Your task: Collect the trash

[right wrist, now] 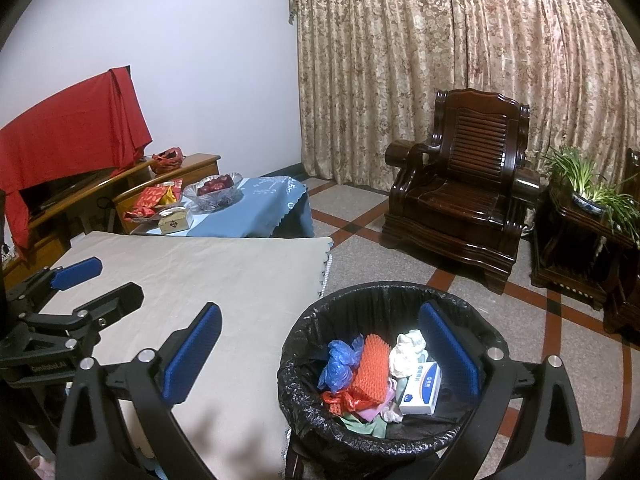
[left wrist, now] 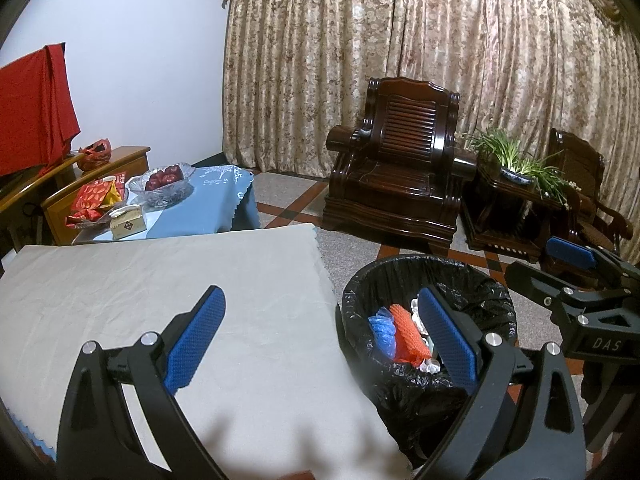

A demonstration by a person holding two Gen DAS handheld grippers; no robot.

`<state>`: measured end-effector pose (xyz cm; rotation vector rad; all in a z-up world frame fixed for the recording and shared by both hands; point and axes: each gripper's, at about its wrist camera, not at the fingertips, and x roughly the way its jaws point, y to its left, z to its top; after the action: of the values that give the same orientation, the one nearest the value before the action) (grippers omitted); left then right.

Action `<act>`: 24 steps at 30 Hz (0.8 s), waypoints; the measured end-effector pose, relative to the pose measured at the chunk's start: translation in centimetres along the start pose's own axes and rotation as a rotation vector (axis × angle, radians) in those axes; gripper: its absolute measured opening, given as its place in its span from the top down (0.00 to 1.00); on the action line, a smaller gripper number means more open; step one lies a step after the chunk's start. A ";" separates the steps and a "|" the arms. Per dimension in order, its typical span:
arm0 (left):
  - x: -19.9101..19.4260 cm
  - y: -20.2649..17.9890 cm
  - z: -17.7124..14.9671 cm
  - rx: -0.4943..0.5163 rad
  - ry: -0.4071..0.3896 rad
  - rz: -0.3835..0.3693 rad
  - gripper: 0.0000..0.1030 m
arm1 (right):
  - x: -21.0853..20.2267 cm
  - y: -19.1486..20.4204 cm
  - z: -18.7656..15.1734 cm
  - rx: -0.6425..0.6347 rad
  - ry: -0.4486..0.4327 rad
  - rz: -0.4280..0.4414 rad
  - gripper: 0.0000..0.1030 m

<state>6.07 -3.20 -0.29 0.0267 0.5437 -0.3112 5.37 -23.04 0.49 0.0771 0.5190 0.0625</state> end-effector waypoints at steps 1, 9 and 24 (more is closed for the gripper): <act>0.0 0.0 0.0 0.000 0.001 0.000 0.09 | 0.0 0.1 0.0 0.000 0.001 0.000 0.06; 0.0 -0.1 0.1 0.000 0.001 0.000 0.09 | -0.1 0.2 -0.1 0.000 0.001 0.001 0.06; -0.1 -0.2 0.3 0.001 0.002 0.001 0.09 | -0.1 0.2 0.0 -0.001 0.002 0.000 0.06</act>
<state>6.04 -3.41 0.00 0.0284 0.5454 -0.3102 5.31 -22.88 0.55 0.0766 0.5213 0.0629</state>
